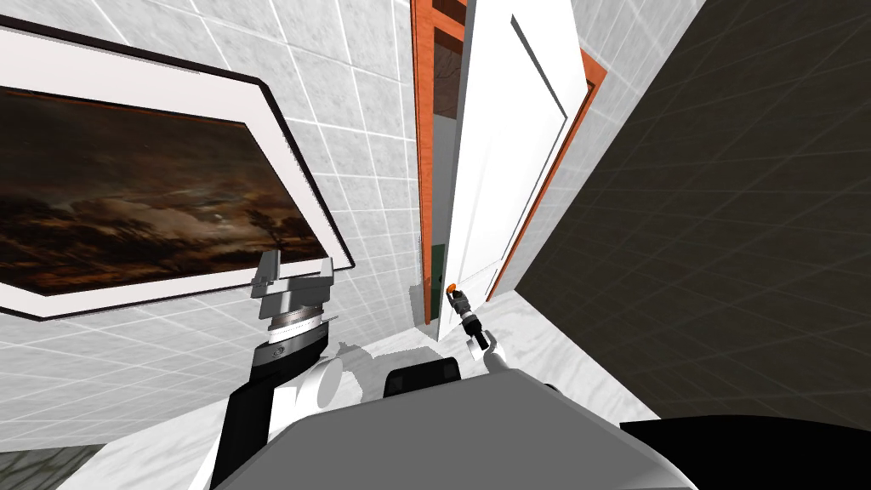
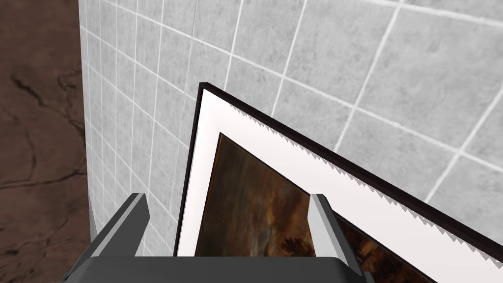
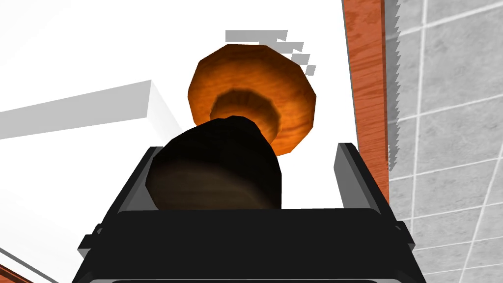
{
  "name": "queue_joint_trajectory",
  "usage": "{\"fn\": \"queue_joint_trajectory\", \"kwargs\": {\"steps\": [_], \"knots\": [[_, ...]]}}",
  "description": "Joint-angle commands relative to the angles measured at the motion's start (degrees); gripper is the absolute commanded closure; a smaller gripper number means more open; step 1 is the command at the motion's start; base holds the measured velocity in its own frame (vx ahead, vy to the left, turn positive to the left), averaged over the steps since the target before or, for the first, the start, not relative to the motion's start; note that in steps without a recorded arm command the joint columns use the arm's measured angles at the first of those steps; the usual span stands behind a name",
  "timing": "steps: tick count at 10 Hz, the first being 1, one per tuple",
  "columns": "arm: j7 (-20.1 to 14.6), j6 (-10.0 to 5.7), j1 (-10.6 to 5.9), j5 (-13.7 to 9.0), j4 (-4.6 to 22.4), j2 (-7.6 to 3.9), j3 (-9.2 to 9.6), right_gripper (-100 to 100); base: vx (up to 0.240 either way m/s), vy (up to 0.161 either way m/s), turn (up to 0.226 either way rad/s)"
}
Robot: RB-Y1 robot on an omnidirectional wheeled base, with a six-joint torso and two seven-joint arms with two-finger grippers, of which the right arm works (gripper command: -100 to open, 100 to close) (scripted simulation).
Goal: Pull the door open
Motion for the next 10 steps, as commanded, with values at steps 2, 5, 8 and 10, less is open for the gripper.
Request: {"fn": "queue_joint_trajectory", "kwargs": {"steps": [2,5,8,10], "knots": [[-1.6,0.14,0.31,0.0,1.4,1.28,1.15,100,-0.018,-0.009,0.057],[-1.6,0.14,0.31,0.0,1.1,1.28,1.15,100,-0.003,-0.002,-0.010],[-4.0,0.16,0.39,-0.9,1.4,0.88,1.12,100,-0.013,0.006,0.046],[-4.0,0.16,0.39,-0.9,1.4,0.88,1.12,100,-0.030,-0.018,0.035]]}}
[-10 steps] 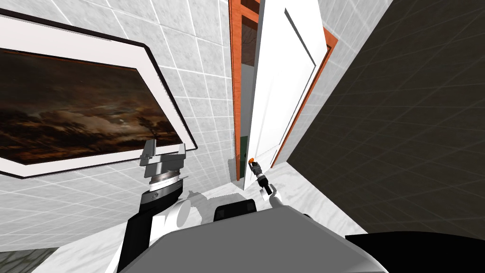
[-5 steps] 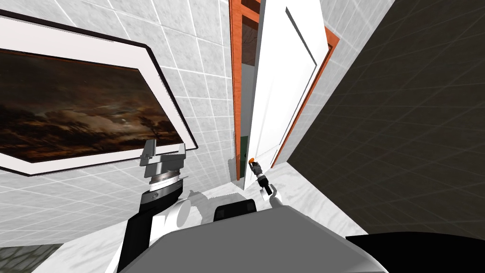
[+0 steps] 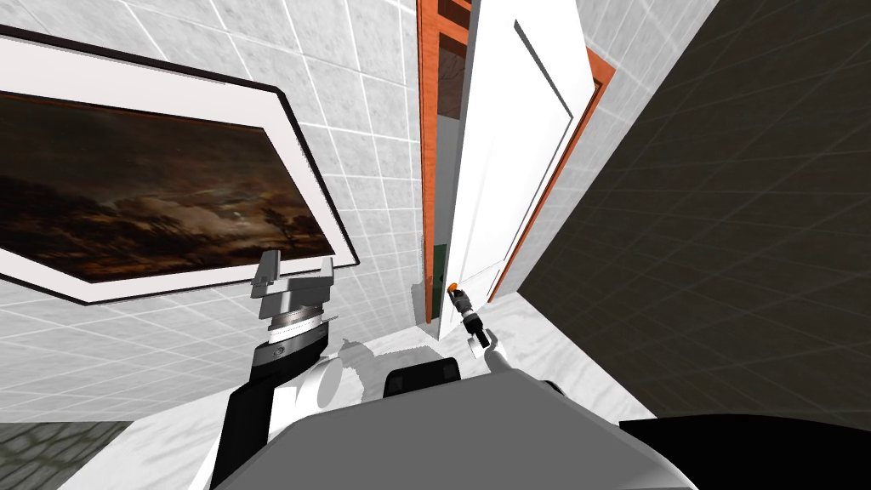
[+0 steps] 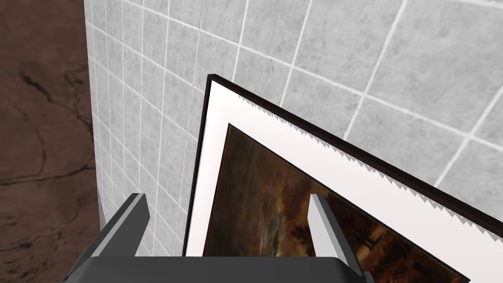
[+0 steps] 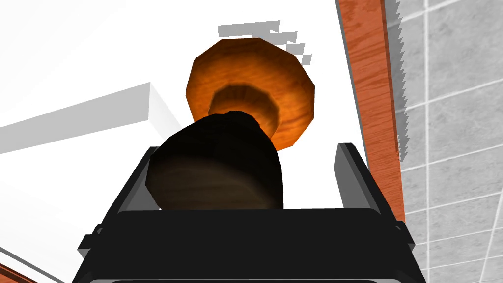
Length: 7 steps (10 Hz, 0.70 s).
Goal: Pull the door open
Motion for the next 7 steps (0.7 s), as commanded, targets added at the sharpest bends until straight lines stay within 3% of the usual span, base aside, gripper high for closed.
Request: {"fn": "queue_joint_trajectory", "kwargs": {"steps": [1,6,7], "knots": [[-0.2,-0.05,1.32,0.5,0.6,1.73,1.37,100,-0.020,0.008,-0.013],[-0.2,-0.05,1.32,0.5,0.6,1.73,1.37,100,-0.002,0.001,-0.001],[-0.2,-0.05,1.32,0.5,-0.9,1.73,1.37,100,0.004,-0.007,-0.013]]}}
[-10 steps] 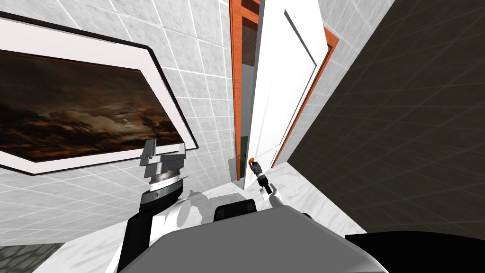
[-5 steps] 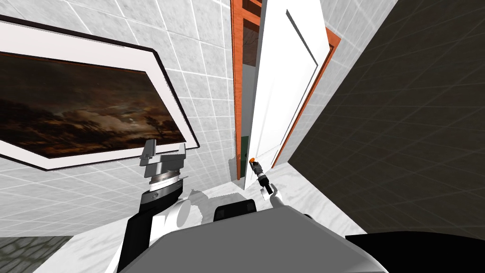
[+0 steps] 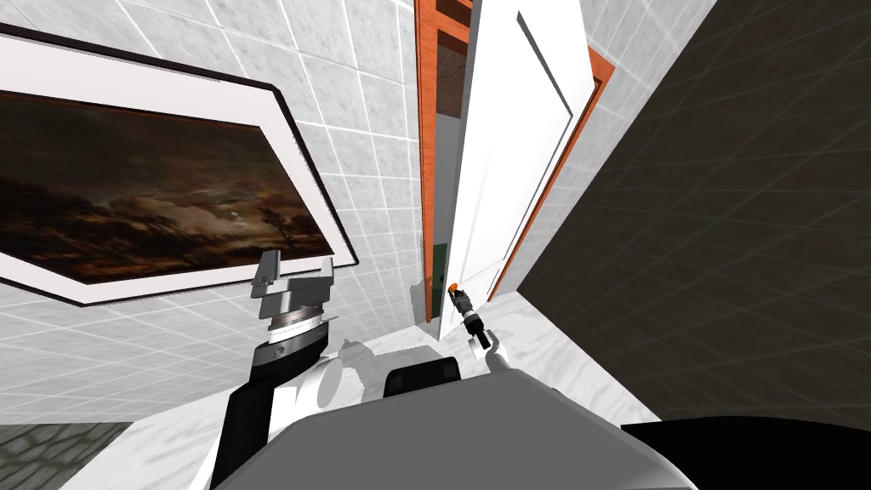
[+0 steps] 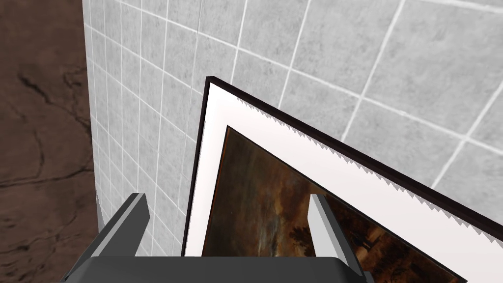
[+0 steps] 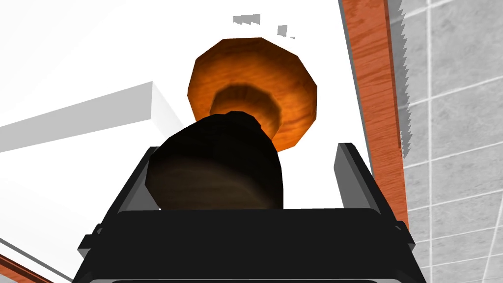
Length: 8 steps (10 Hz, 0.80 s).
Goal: Pull the door open
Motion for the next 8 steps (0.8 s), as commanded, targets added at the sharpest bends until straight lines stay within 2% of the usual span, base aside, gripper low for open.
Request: {"fn": "queue_joint_trajectory", "kwargs": {"steps": [1,2,8], "knots": [[-1.6,-0.02,0.03,-0.6,0.0,-0.17,0.18,100,-0.006,-0.034,0.020],[-2.3,-0.02,0.05,-0.8,0.0,-0.23,0.26,100,-0.015,-0.036,0.042],[-11.2,-0.11,0.25,-4.2,0.2,-1.12,1.31,100,-0.040,-0.022,0.093]]}}
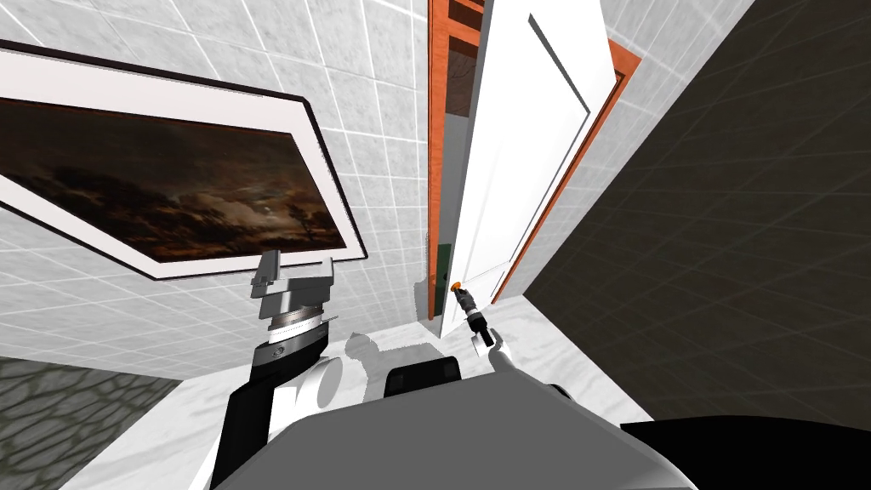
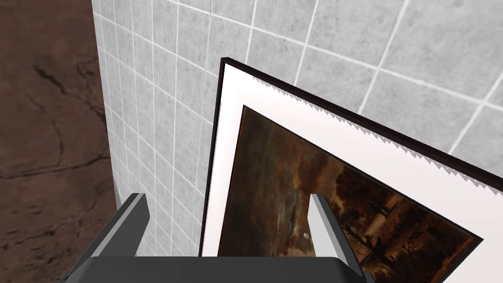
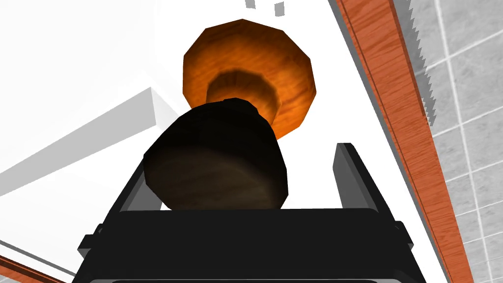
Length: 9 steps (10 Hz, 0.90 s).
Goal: Pull the door open
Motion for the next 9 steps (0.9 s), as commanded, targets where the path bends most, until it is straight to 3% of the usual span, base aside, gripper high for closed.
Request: {"fn": "queue_joint_trajectory", "kwargs": {"steps": [1,5,8,9], "knots": [[-2.9,0.10,0.99,-0.7,-0.4,0.84,1.31,100,-0.037,-0.033,0.138],[-8.0,0.04,1.12,-2.9,-0.3,0.29,2.00,100,-0.034,-0.020,0.081],[-8.8,0.04,1.12,-2.9,-0.3,0.29,2.00,100,-0.020,-0.016,0.007],[-10.8,0.02,1.17,-3.8,-0.2,0.08,2.27,100,-0.012,-0.003,0.101]]}}
